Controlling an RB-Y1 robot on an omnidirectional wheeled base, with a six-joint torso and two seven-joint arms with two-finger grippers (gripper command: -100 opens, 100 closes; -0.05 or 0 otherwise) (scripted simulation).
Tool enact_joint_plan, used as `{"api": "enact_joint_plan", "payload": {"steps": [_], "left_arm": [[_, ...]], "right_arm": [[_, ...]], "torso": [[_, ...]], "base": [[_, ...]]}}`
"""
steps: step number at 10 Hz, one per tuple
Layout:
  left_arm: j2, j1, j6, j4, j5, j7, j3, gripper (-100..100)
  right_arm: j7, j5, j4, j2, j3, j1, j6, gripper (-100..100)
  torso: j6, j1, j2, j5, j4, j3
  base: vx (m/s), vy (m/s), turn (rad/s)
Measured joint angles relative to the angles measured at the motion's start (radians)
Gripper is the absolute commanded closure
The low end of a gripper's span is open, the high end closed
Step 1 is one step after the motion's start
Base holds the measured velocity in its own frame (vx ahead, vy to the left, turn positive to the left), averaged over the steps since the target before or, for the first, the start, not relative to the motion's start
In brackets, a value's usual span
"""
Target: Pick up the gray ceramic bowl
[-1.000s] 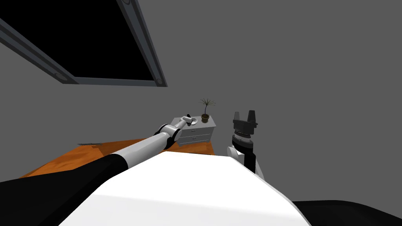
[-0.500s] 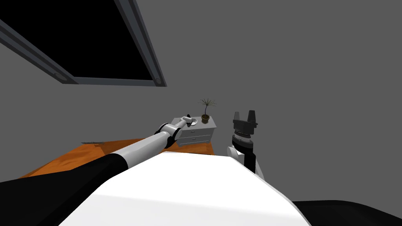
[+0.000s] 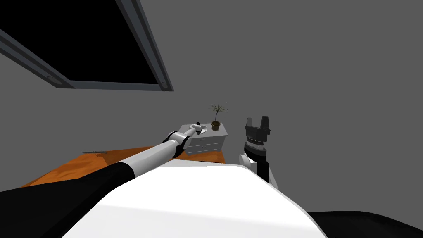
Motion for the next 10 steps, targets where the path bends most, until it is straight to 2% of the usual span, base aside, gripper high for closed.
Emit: {"api": "enact_joint_plan", "payload": {"steps": [3, 4, 5, 6, 7, 9, 10], "left_arm": [[0.000, 0.001, 0.001, 0.000, 0.000, 0.001, 0.000, 100], [0.000, 0.001, 0.001, 0.001, 0.000, 0.001, 0.000, 0], [0.000, 0.001, 0.001, 0.001, 0.000, 0.000, 0.000, 100], [-0.001, 0.014, 0.037, -0.055, -0.003, 0.004, -0.003, 100], [0.001, 0.002, 0.052, -0.059, 0.000, 0.002, -0.002, 100], [0.001, -0.027, 0.031, -0.010, 0.005, -0.001, 0.002, 100], [0.001, -0.027, 0.030, -0.008, 0.005, -0.001, 0.002, 0]], "right_arm": [[0.000, 0.000, 0.000, 0.000, 0.000, 0.000, 0.000, 0], [0.000, 0.000, 0.000, 0.000, 0.000, 0.000, 0.000, 0], [0.000, 0.000, 0.000, 0.000, 0.000, 0.000, 0.000, 0], [0.000, 0.000, 0.000, 0.000, 0.000, 0.000, 0.000, 0], [0.000, 0.000, 0.000, 0.000, 0.000, 0.000, 0.000, 0], [0.000, 0.000, 0.000, 0.000, 0.000, 0.000, 0.000, 0], [0.000, 0.000, 0.000, 0.000, 0.000, 0.000, 0.000, 0]], "torso": [[0.000, 0.000, 0.001, 0.000, 0.001, 0.001], [0.000, 0.000, 0.001, 0.000, 0.001, 0.001], [0.000, 0.000, 0.001, 0.000, 0.001, 0.001], [0.000, -0.001, 0.004, -0.001, 0.002, 0.003], [0.000, -0.001, 0.006, -0.001, 0.003, 0.004], [0.000, -0.001, 0.004, -0.001, 0.002, 0.003], [0.000, -0.001, 0.004, -0.001, 0.002, 0.003]], "base": [[0.000, 0.000, 0.000], [0.000, 0.000, 0.000], [-0.056, -0.005, 0.028], [-0.069, 0.004, 0.013], [-0.041, 0.008, 0.002], [-0.007, 0.002, -0.002], [0.000, 0.000, 0.000]]}}
